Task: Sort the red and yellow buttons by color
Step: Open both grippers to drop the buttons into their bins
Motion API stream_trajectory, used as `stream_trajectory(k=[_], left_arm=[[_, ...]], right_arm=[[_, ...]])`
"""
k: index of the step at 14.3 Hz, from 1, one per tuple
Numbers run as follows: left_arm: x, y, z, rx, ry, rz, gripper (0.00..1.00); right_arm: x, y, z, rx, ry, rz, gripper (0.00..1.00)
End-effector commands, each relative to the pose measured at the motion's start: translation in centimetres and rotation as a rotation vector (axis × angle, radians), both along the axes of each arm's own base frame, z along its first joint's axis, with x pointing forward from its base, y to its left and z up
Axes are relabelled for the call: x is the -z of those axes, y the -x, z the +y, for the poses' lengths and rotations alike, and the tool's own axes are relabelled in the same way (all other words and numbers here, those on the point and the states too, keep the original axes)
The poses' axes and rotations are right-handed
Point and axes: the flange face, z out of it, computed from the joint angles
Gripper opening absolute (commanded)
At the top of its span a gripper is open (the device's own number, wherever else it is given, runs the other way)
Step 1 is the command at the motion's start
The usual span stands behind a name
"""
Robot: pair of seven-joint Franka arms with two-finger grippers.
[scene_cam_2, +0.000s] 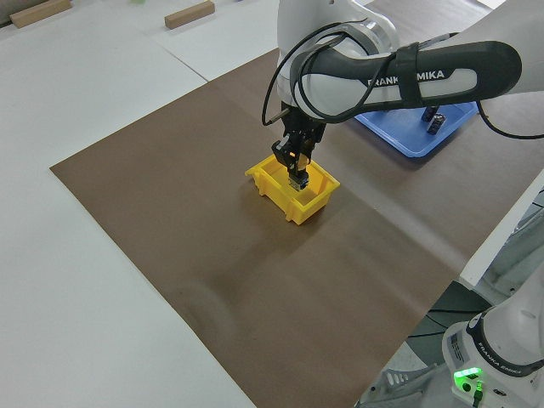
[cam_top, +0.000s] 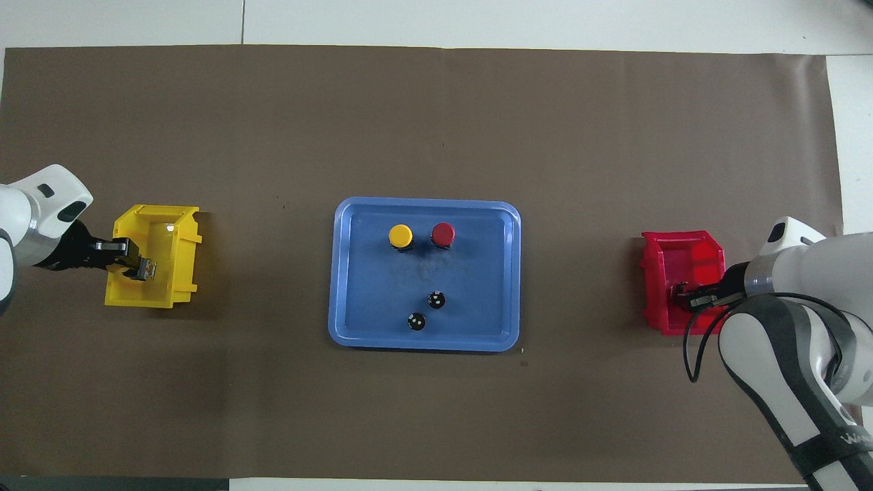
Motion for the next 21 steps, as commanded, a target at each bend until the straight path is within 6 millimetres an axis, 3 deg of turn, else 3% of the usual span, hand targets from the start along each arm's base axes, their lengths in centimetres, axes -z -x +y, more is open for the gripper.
stream_trajectory(k=[1, 2, 5, 8, 13, 14, 18, 21], left_arm=[[1.0, 1.3, 0.3, 0.011, -0.003, -0.035, 0.02], [1.4, 1.5, 0.2, 0.012, -0.003, -0.036, 0.02], [2.4, 1.9, 0.2, 0.01, -0.004, -0.041, 0.02], [3.2, 2.6, 0.3, 0.008, -0.006, -0.049, 0.02], [3.8, 3.2, 0.1, 0.01, -0.006, -0.036, 0.02], [3.6, 3.1, 0.1, 0.011, -0.006, -0.047, 0.05], [3.5, 3.0, -0.2, 0.016, -0.007, -0.056, 0.37], [3.5, 2.9, -0.3, 0.017, -0.007, -0.059, 0.47]], right_arm=[[-0.2, 0.6, -0.2, -0.006, -0.011, -0.021, 0.3], [-0.2, 0.6, -0.2, -0.007, -0.01, -0.022, 0.41], [-0.2, 0.6, -0.2, -0.009, -0.011, -0.024, 0.61], [-0.2, 0.6, -0.3, -0.01, -0.01, -0.024, 0.65], [-0.7, 0.0, 0.0, -0.033, -0.01, -0.028, 0.62], [-1.1, -0.3, 0.0, -0.035, -0.01, -0.032, 0.61], [-3.2, -2.2, 0.0, -0.04, -0.014, -0.01, 0.61], [-6.3, -3.9, 1.7, -0.01, -0.016, -0.008, 0.62]])
